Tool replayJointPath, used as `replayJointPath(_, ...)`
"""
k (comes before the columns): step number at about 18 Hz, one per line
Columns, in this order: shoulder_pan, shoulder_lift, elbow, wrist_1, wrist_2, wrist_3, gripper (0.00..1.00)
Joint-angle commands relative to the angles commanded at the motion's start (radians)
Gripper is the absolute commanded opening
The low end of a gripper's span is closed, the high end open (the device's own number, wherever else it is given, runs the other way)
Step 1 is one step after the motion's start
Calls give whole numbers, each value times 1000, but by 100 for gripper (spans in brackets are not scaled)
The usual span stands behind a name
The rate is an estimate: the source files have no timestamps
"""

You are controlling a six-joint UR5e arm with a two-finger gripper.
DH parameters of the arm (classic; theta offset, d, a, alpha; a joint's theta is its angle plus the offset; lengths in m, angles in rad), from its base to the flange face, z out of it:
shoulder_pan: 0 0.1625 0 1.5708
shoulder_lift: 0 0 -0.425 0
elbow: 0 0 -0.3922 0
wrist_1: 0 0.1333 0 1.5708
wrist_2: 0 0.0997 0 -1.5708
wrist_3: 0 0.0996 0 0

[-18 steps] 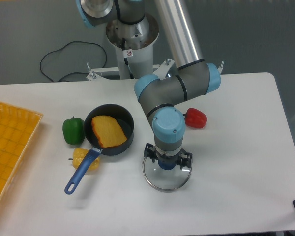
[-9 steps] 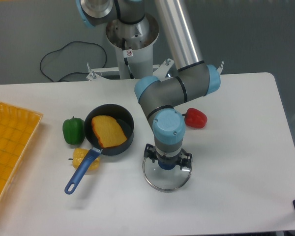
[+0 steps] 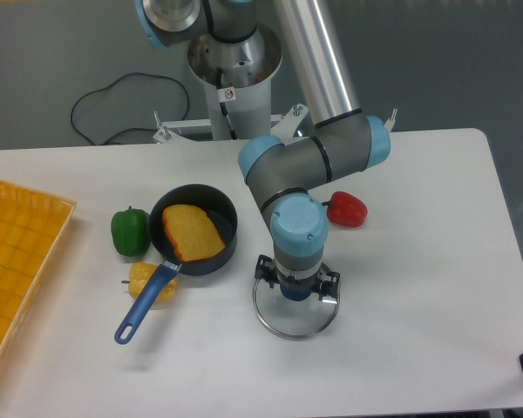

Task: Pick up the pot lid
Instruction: 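Lower the gripper onto the blue knob and close on it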

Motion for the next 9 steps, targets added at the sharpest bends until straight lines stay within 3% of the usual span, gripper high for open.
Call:
replayJointPath(6,0,0,0,2,2,0,100)
replayJointPath(9,0,0,-2,0,2,0,94)
